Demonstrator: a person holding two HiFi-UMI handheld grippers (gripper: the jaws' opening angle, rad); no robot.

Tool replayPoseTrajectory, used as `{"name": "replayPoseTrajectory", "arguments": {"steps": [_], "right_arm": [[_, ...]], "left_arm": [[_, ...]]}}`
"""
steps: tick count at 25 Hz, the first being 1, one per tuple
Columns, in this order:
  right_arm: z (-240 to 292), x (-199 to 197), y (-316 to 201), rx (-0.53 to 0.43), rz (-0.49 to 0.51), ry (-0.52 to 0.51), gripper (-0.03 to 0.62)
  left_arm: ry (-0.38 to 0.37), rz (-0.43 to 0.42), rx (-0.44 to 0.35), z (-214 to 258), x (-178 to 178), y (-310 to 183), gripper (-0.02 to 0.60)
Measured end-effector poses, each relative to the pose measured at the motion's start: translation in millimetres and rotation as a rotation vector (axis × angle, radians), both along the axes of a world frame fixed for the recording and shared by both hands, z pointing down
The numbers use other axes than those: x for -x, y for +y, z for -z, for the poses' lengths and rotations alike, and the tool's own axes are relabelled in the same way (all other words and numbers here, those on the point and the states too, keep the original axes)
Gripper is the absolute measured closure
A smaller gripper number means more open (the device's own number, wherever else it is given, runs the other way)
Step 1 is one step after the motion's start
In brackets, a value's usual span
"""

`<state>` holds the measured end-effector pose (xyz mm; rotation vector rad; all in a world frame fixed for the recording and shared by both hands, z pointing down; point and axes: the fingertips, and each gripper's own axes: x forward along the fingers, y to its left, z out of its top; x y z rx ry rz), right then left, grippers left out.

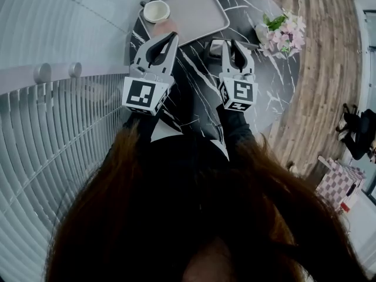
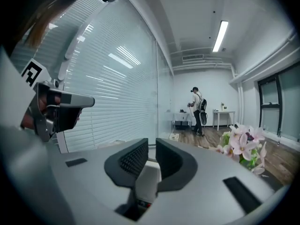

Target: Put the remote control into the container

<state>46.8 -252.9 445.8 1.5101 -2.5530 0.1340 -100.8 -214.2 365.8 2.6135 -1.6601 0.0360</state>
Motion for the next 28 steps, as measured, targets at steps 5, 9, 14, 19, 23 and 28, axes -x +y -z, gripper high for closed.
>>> {"name": "replayPoseTrajectory", "arguments": {"steps": [5,9,14,19,23,28], "right_arm": [[46,-14,2,-0.112,-0.028,-0.048,0.572],[81,-27,7,-0.176,-0.049,-0.092,0.576],[115,-40,21,-0.242,-0.062,-0.11,0.577],[135,-49,36,-0.274,-0.068,-0.133,0.577],[138,-49,44,-0.262,-0.074,-0.151,0.577],[139,-46,56,-0.253,-0.07,-0.155,0.577]], "left_arm": [[0.002,-0.014,-0.02,8,-7,-5,0.572],[0.001,-0.036,-0.048,21,-15,-8,0.572],[-0.001,-0.058,-0.087,41,-25,-7,0.572],[-0.004,-0.073,-0.117,58,-32,-1,0.572],[-0.009,-0.085,-0.118,64,-35,6,0.572],[-0.009,-0.082,-0.103,67,-33,16,0.572]]}}
